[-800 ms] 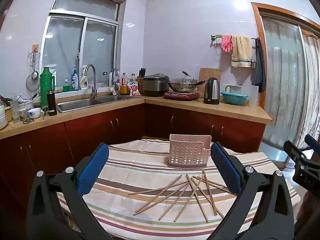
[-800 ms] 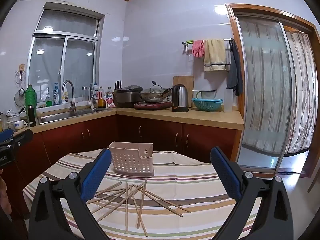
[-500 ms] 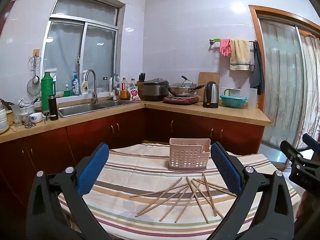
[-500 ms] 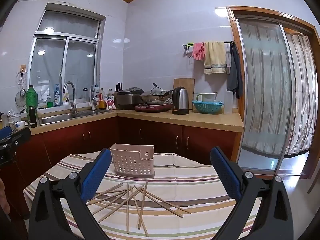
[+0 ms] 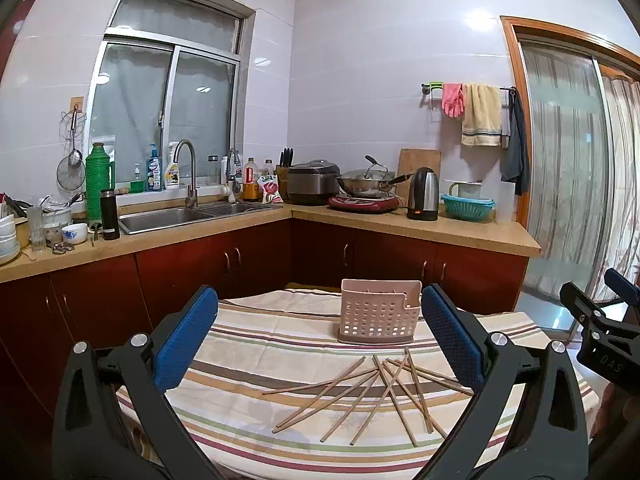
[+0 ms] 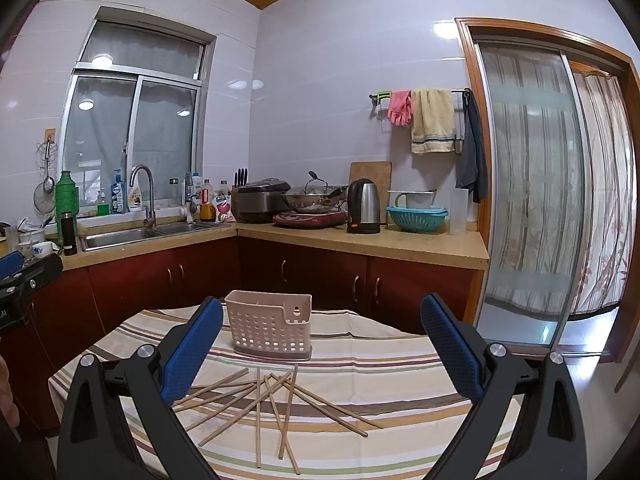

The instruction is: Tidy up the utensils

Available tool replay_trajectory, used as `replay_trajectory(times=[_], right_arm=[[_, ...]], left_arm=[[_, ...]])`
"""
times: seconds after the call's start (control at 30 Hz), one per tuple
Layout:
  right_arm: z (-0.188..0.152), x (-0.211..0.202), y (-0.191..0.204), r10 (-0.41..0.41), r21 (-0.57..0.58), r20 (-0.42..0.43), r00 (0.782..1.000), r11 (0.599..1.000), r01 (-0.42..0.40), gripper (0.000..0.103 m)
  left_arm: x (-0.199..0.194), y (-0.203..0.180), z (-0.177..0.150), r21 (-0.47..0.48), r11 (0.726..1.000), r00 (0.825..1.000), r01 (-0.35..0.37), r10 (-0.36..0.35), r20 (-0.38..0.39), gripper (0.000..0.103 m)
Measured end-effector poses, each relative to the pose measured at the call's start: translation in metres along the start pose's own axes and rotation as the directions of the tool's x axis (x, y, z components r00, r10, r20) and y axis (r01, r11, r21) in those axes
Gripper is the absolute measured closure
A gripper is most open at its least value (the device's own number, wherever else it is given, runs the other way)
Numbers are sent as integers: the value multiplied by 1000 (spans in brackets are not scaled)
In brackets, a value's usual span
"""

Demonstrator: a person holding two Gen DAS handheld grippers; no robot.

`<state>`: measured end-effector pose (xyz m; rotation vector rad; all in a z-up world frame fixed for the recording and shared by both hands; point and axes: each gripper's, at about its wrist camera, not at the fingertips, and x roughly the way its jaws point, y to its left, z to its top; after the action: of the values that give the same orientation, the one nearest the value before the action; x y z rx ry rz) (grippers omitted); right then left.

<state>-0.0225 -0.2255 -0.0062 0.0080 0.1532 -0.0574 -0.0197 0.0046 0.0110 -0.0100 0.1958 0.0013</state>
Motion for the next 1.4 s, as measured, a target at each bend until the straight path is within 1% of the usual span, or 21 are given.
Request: replay_trajectory(times=[1.4], right_arm=[[-5,-1,9,6,-11,-5,1000,1000,-6,6]], left_arm=[[-5,8,-3,-8,1000,1000,3,-3,-8,4]])
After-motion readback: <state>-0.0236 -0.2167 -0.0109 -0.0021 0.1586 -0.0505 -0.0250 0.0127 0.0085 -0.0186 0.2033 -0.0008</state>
